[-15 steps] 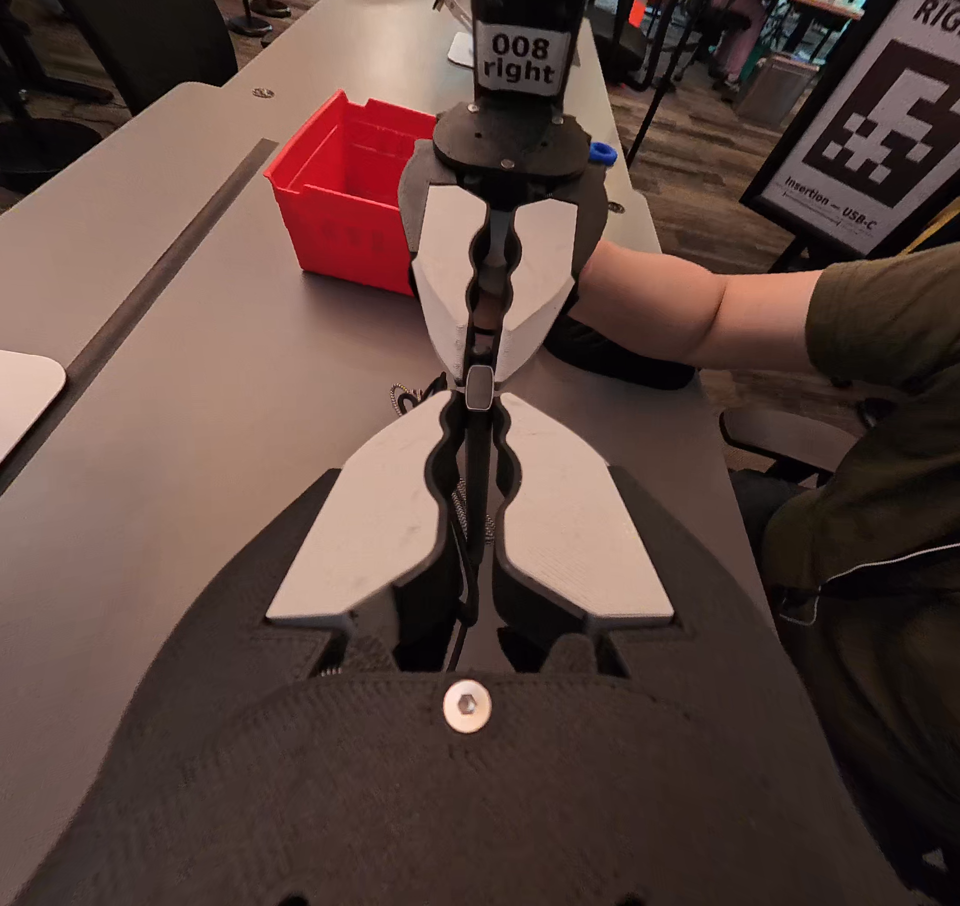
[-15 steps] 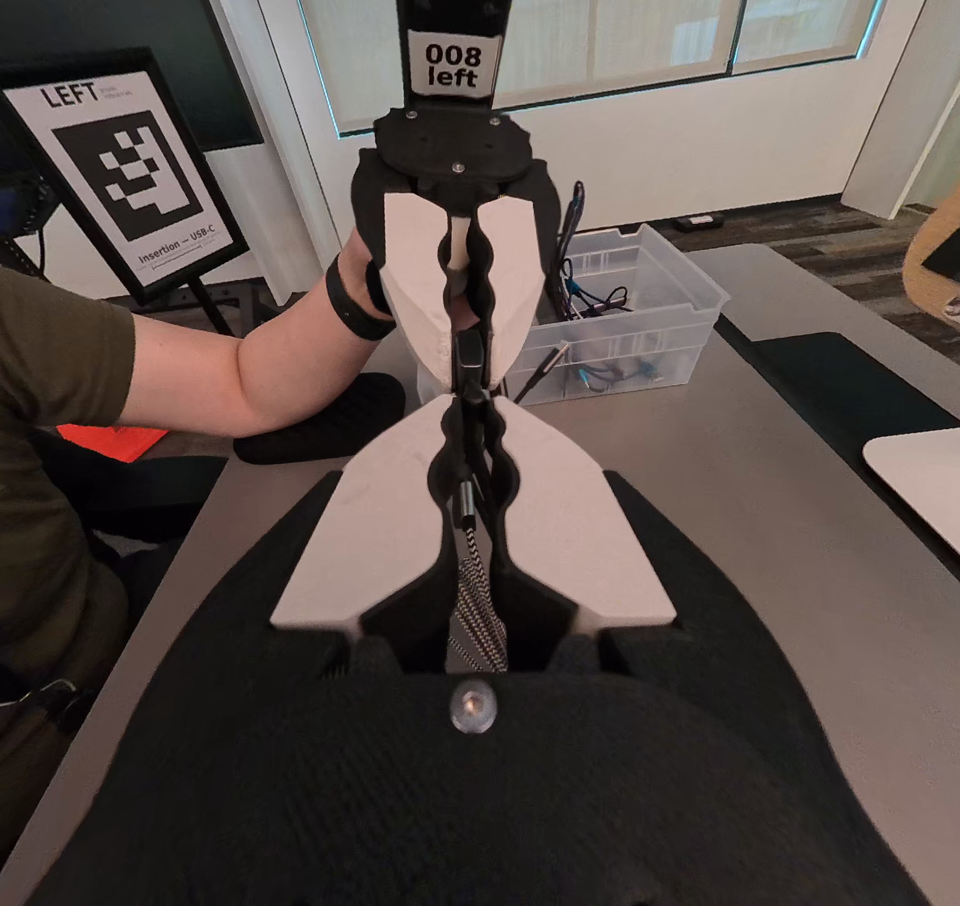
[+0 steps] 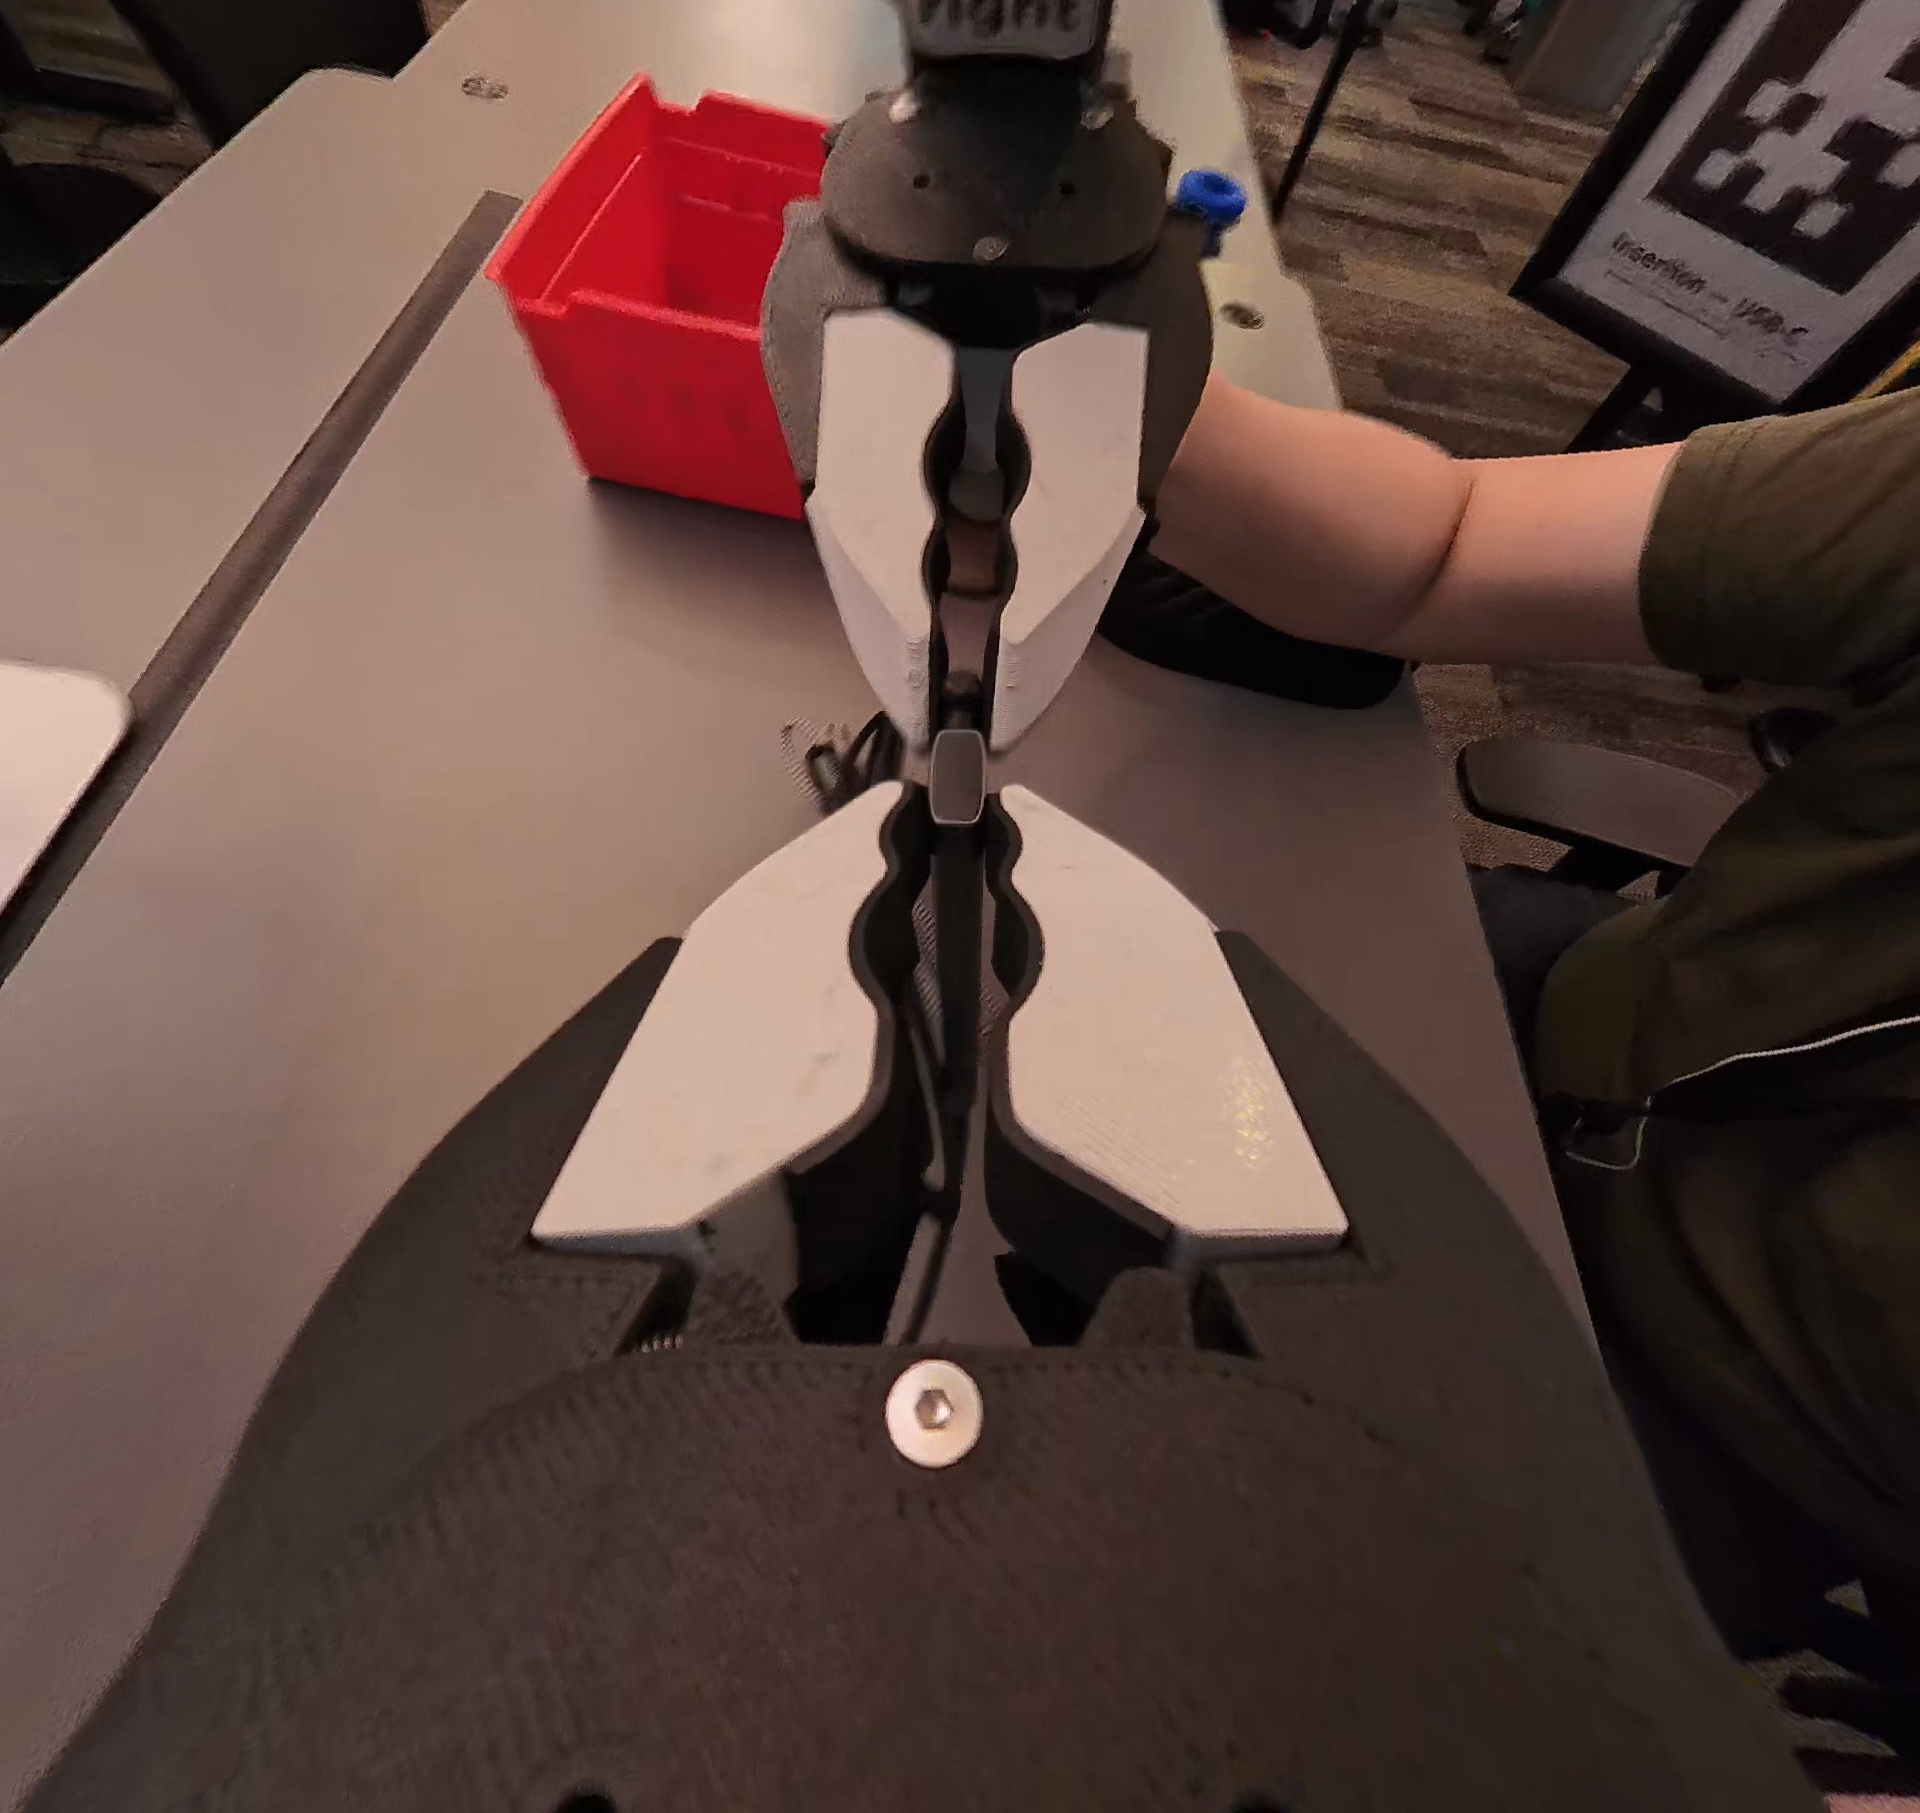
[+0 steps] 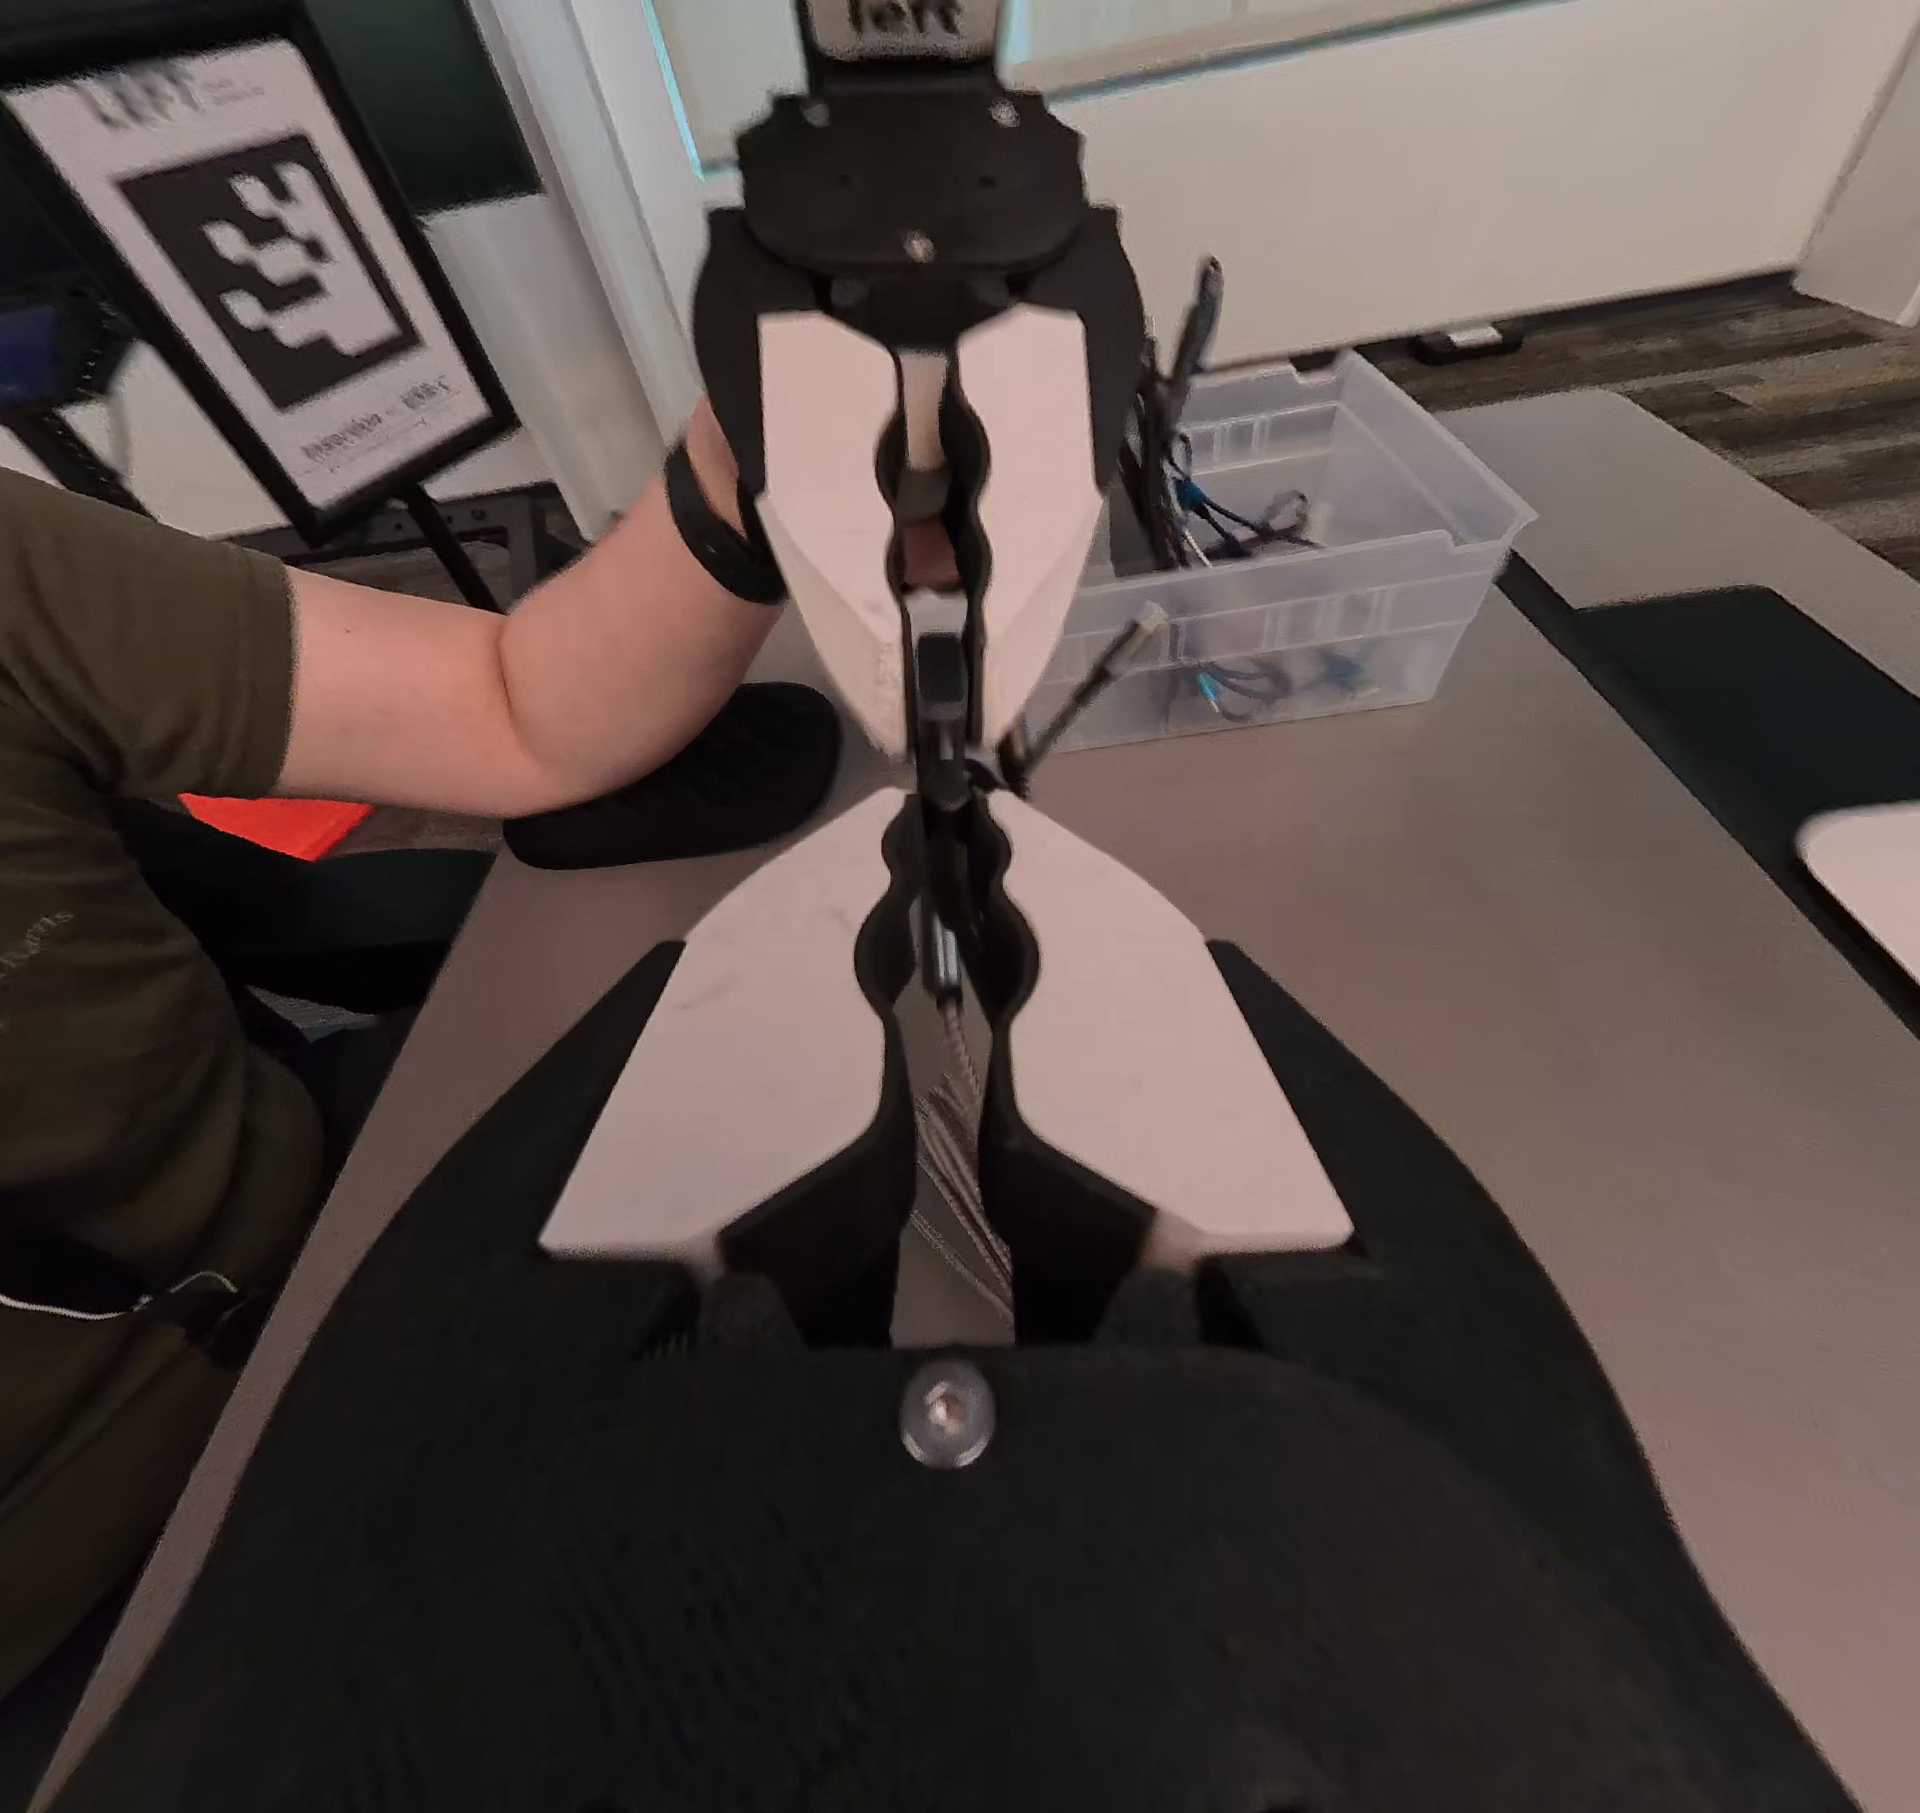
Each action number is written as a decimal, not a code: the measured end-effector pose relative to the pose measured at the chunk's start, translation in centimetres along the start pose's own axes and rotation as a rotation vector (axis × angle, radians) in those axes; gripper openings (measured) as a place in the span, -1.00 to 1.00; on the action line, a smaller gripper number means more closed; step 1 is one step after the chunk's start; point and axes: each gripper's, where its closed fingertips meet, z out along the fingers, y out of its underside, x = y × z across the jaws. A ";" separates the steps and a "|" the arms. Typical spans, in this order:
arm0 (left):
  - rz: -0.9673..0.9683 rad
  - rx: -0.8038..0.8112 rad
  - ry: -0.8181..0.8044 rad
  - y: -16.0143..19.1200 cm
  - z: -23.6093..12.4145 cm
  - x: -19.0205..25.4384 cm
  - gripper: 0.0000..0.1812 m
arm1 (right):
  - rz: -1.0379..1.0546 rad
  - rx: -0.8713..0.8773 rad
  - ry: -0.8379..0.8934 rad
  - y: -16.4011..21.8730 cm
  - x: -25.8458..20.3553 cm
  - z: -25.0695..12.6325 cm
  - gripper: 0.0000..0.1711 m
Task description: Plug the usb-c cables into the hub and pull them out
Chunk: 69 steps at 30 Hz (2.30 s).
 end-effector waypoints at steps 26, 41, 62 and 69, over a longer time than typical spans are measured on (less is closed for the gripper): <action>-0.015 0.351 0.058 -5.2 -9.3 3.3 -0.90 | -0.162 0.224 0.602 -6.8 -2.4 -26.9 -0.90; -0.010 0.281 0.106 -5.3 -5.7 4.3 -0.90 | 0.458 -0.458 0.615 15.1 5.1 -29.4 -0.56; -0.027 0.235 0.114 -5.1 -2.6 4.1 -0.90 | -0.005 -0.100 -0.030 -0.2 -3.3 2.1 -0.57; -0.036 0.246 0.093 -5.3 -2.4 3.6 -0.90 | 0.078 0.033 -0.098 -1.6 -3.9 2.8 -0.88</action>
